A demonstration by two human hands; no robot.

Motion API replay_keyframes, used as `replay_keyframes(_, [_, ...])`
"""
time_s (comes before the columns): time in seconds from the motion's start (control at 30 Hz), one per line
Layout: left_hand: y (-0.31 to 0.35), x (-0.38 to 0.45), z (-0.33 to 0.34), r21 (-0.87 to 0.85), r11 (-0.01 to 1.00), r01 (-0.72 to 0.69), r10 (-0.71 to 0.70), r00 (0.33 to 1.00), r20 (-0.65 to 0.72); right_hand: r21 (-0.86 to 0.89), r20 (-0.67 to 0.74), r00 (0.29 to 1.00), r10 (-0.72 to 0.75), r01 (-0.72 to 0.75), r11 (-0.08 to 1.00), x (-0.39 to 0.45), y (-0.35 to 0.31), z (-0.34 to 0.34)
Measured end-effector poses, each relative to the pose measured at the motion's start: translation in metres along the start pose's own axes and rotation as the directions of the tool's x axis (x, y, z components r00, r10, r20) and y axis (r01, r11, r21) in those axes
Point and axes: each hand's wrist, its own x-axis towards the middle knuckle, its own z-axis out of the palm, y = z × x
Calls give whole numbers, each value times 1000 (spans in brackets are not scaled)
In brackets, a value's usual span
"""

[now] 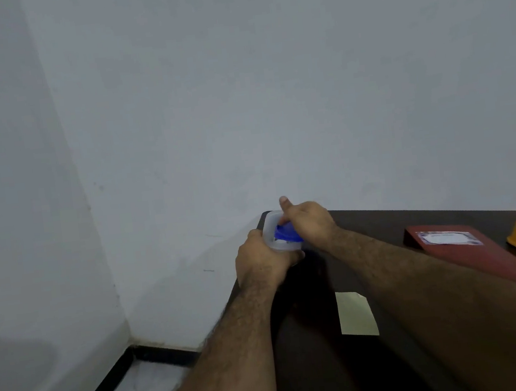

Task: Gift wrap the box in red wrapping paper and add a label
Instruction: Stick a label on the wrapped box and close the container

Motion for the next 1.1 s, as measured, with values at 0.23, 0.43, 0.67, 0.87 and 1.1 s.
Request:
replay_keyframes(0.23, [-7, 7, -1, -111, 994, 11, -6, 999, 41, -121, 25, 998, -63, 65, 990, 19, 26, 2])
replay_keyframes(0.43, [-8, 12, -1, -135, 991, 10, -3, 999, 54, -210, 110, 983, -147, 167, 963, 26, 15, -1])
replay_keyframes(0.67, [-6, 8, -2, -146, 989, 30, -21, 998, 62, -283, 159, 978, -133, 174, 943, 29, 5, -12])
replay_keyframes(0.87, [-6, 5, -6, -159, 987, 28, -17, 997, 73, -262, 150, 973, -174, 209, 942, 30, 17, -20])
replay_keyframes(1.1, [-2, -2, -15, -206, 975, -84, 106, 990, 97, -278, 242, 953, -180, 246, 928, 37, 16, -21])
